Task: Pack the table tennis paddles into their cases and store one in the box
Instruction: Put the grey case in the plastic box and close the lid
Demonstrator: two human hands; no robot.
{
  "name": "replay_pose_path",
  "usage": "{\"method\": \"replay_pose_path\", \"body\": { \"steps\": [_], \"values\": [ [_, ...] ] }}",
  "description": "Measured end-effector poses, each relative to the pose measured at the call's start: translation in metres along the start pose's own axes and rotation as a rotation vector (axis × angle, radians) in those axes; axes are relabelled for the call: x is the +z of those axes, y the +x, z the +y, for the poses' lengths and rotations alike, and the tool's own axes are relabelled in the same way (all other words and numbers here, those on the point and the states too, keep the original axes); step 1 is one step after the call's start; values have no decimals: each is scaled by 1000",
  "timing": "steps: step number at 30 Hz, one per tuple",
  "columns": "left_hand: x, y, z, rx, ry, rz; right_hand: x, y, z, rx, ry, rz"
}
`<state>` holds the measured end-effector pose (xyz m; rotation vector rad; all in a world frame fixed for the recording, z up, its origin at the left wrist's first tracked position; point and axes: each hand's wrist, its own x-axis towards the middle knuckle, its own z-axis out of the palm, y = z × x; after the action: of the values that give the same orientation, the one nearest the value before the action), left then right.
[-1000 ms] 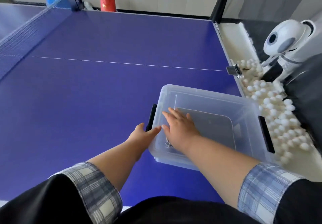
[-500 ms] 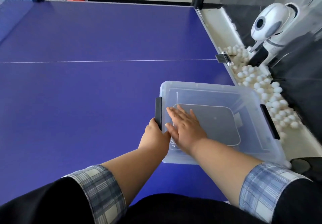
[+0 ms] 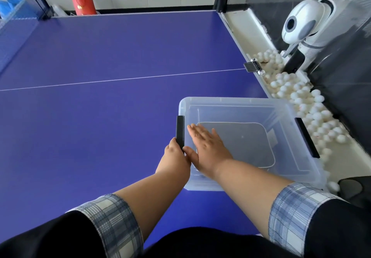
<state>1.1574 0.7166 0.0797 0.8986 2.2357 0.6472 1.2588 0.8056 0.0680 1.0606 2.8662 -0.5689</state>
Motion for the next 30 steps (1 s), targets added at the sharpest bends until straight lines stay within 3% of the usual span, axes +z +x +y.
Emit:
{"method": "replay_pose_path", "body": {
  "steps": [3,7,11,16,19,24,30],
  "values": [
    [3,-3,-2,42,-22,12,-8,1,3,18,193,42],
    [9,-9,1,-113,-122,95,-25,-27,27,82,393,105],
    [15,-24,10,-178,-108,178,-40,-93,88,90,220,165],
    [24,-44,28,-286,-31,245,-41,-176,173,-96,-187,-36],
    [40,-61,34,-283,-24,335,-38,-194,209,-170,-393,80],
    [63,-80,41,-427,-51,354,-35,-175,238,-166,-320,6],
    [73,-97,45,-349,-43,378,-55,-171,236,-113,-283,-81]
  ]
}}
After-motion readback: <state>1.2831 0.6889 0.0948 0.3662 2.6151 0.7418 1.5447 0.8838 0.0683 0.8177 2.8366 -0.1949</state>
